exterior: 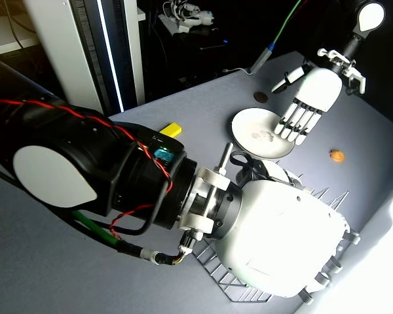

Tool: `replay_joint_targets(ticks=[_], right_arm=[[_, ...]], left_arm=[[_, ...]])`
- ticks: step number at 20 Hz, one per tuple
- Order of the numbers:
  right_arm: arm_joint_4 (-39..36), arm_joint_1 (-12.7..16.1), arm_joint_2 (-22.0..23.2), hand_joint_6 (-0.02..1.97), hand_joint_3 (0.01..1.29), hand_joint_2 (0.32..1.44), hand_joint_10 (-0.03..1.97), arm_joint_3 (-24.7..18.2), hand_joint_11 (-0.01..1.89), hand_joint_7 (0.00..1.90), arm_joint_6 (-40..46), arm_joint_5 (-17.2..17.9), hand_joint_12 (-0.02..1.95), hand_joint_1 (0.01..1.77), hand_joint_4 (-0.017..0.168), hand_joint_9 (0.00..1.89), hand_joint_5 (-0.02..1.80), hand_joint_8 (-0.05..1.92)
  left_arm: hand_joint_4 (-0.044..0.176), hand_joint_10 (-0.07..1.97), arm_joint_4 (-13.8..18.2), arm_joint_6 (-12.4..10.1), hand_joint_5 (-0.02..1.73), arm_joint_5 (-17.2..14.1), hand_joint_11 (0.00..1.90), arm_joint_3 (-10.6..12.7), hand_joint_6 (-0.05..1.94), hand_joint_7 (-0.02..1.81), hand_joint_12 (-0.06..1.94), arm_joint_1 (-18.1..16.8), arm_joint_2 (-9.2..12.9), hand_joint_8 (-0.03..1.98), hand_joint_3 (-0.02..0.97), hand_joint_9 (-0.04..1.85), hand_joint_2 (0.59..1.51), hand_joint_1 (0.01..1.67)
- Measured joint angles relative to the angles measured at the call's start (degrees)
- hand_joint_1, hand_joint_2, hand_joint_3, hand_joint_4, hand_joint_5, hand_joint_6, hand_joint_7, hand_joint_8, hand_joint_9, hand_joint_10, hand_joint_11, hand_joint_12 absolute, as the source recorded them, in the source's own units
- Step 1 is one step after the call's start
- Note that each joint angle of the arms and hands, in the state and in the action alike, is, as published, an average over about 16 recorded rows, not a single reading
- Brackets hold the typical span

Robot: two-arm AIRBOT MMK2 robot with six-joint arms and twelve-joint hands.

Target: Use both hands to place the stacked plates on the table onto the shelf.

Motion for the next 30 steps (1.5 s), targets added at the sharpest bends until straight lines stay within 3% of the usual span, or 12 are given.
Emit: replay_joint_targets(ticks=[9, 17, 24, 30], right_arm=[[-0.65, 2.31, 2.76, 0.04, 0.01, 1.0, 0.02, -13.66, 0.12, 0.35, -25.96, -0.91, 0.54, 1.14, -0.003, 0.34, 0.34, 0.01], [-0.51, -0.29, 1.2, 0.04, 0.01, 0.93, 0.02, -21.93, 0.02, 0.03, -40.51, -3.11, 0.02, 1.24, 0.001, 0.03, 0.05, 0.01], [-0.43, -3.55, -0.47, 0.04, 0.01, 0.93, 0.02, -24.09, 0.02, 0.01, -47.67, -3.78, 0.0, 1.24, 0.004, 0.01, 0.02, 0.01], [-0.38, -5.27, -0.84, 0.04, 0.01, 0.94, 0.02, -25.14, 0.02, 0.01, -50.8, -4.16, 0.0, 1.25, 0.004, 0.01, 0.03, 0.01]], left_arm=[[-0.003, -0.04, -1.43, -2.46, 0.02, -0.34, 0.02, 1.24, 0.0, 0.01, 0.01, 2.6, -1.11, 0.0, 0.014, -0.03, 1.123, 0.02], [-0.003, -0.04, -1.26, -4.2, 0.02, -1.11, 0.02, 1.85, 0.01, 0.01, 0.01, 0.86, -1.54, 0.0, 0.013, -0.01, 1.125, 0.02], [0.001, -0.01, -0.26, -4.12, 0.02, -1.76, 0.02, 1.91, 0.01, 0.02, 0.01, -2.14, -1.12, 0.0, 0.013, 0.0, 1.127, 0.02], [0.004, 0.0, -0.55, -3.62, 0.02, -1.59, 0.01, 2.1, 0.01, 0.01, 0.01, -2.1, -0.67, 0.0, 0.014, 0.0, 1.128, 0.02]])
